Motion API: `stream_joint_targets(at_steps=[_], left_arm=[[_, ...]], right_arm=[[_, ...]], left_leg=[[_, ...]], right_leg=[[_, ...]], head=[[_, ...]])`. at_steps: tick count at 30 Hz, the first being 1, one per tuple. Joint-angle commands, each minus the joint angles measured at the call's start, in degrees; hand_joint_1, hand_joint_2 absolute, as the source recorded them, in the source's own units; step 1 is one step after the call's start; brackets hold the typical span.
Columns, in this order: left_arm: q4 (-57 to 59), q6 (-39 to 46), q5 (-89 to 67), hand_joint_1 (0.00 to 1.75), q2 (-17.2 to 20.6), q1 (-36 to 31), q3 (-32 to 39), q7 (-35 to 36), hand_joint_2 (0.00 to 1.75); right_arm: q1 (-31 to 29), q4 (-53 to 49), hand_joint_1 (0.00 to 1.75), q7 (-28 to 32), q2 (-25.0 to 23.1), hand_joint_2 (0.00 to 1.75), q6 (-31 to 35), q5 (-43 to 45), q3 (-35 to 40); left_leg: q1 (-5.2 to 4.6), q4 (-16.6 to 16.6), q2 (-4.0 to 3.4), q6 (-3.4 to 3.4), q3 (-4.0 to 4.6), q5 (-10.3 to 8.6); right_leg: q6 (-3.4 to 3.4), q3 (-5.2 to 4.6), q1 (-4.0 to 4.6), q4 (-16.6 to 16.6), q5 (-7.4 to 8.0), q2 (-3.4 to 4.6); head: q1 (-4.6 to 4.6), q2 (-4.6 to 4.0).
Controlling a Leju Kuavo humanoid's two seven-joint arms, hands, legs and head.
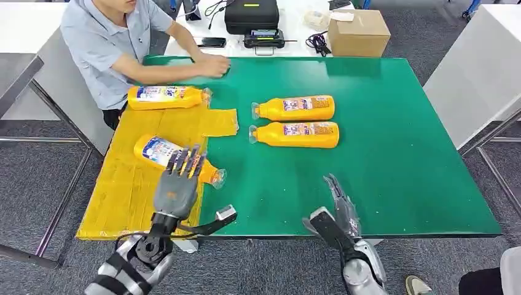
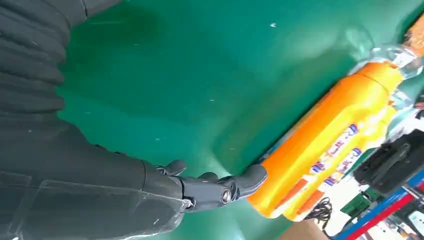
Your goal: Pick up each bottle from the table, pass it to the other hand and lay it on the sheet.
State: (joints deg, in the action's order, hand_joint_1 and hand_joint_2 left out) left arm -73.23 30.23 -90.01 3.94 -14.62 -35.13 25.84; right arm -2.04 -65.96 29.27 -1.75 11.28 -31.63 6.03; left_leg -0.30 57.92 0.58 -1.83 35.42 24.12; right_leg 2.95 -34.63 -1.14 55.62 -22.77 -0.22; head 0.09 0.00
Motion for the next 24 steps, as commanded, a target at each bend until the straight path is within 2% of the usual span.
stream_joint_targets(at_steps=[1,2,3,4,6,7,9,10,12,13,20,24], left_arm=[[-12.10,8.48,3.14,0.00,0.81,8.10,2.25,-8.49,1.75],[-12.86,9.77,17.85,0.00,-2.10,10.19,5.15,-21.24,1.75],[-12.59,9.77,19.25,0.00,-3.78,11.14,6.65,-24.26,1.75],[-12.62,8.77,27.60,0.00,-4.97,11.95,6.65,-28.78,1.75],[-12.11,7.64,32.79,0.00,-6.90,13.43,7.50,-33.61,1.75],[-12.48,4.35,42.25,0.00,-8.12,14.34,7.53,-37.74,1.75],[-11.94,3.20,43.76,0.00,-9.05,14.45,7.77,-38.53,1.75],[-12.14,2.44,44.93,0.00,-9.76,14.86,7.76,-39.58,1.75],[-12.12,2.16,45.62,0.00,-10.46,15.35,7.79,-40.22,1.75],[-12.15,0.75,47.24,0.00,-10.82,15.58,7.78,-40.39,1.75],[-11.62,0.78,47.22,0.00,-11.98,15.97,7.87,-40.57,1.75],[-10.88,1.46,46.24,0.00,-12.35,15.55,8.12,-40.56,1.75]], right_arm=[[1.24,-2.26,0.00,2.22,-1.42,1.75,-3.21,6.31,-2.74],[1.86,-3.78,0.00,2.76,-2.77,1.75,-8.08,14.78,-5.27],[2.21,-4.47,0.00,2.37,-2.54,1.75,-7.37,14.42,-5.17],[2.50,-5.27,0.00,1.24,-1.88,1.75,-1.12,8.73,-4.30],[3.18,-7.60,0.00,-0.68,-0.47,1.75,-0.46,6.26,-2.74],[3.18,-8.26,0.00,-3.22,4.19,1.75,3.25,-5.61,2.03],[4.04,-9.68,0.00,-4.66,5.99,1.75,4.83,-8.46,2.46],[4.26,-10.72,0.00,-6.57,7.91,1.75,7.06,-14.08,3.34],[3.84,-11.94,0.00,-8.05,8.95,1.75,7.04,-16.00,3.65],[3.26,-11.87,0.00,-11.89,10.51,1.75,7.88,-22.06,4.71],[-0.30,-9.38,0.00,-18.03,13.37,1.75,6.62,-31.60,7.77],[-1.63,-8.31,0.00,-19.39,13.28,1.75,5.58,-32.87,9.53]], left_leg=[[0.05,0.01,-0.11,0.09,-0.15,0.09],[0.05,0.03,-0.19,0.10,-0.30,0.18],[0.02,-0.01,-0.15,0.06,-0.22,0.13],[-0.01,-0.02,-0.09,0.04,-0.13,0.07],[-0.01,0.00,-0.06,0.04,-0.19,0.13],[-0.02,0.00,-0.03,0.04,-0.12,0.08],[-0.06,0.03,-0.05,0.04,-0.23,0.17],[-0.09,0.01,0.02,-0.02,-0.13,0.11],[-0.10,0.03,0.05,-0.04,-0.12,0.13],[-0.06,0.07,0.02,-0.01,-0.23,0.21],[-0.07,0.02,-0.10,-0.01,-0.21,0.18],[-0.06,-0.01,-0.21,-0.01,-0.26,0.19]], right_leg=[[-0.11,0.12,0.06,0.00,-0.06,0.09],[-0.13,0.26,0.06,0.00,-0.12,0.16],[-0.09,0.19,0.02,-0.04,-0.08,0.13],[-0.06,0.12,-0.01,-0.03,-0.05,0.07],[-0.07,0.19,-0.01,-0.03,-0.11,0.03],[-0.07,0.13,-0.02,-0.04,-0.08,0.01],[-0.08,0.24,-0.03,-0.03,-0.13,0.03],[-0.05,0.16,-0.06,-0.04,-0.08,-0.05],[-0.06,0.15,-0.07,-0.03,-0.09,-0.07],[-0.09,0.28,-0.02,-0.04,-0.15,-0.04],[0.03,0.24,-0.05,-0.05,-0.15,0.08],[0.03,0.25,-0.03,-0.08,-0.11,0.19]], head=[[-0.02,0.00],[-0.02,0.00],[0.00,0.00],[-0.02,0.00],[0.00,0.00],[0.00,0.00],[-0.02,0.00],[-0.02,0.00],[-0.02,0.00],[0.02,0.00],[-0.02,0.00],[-0.02,0.00]])
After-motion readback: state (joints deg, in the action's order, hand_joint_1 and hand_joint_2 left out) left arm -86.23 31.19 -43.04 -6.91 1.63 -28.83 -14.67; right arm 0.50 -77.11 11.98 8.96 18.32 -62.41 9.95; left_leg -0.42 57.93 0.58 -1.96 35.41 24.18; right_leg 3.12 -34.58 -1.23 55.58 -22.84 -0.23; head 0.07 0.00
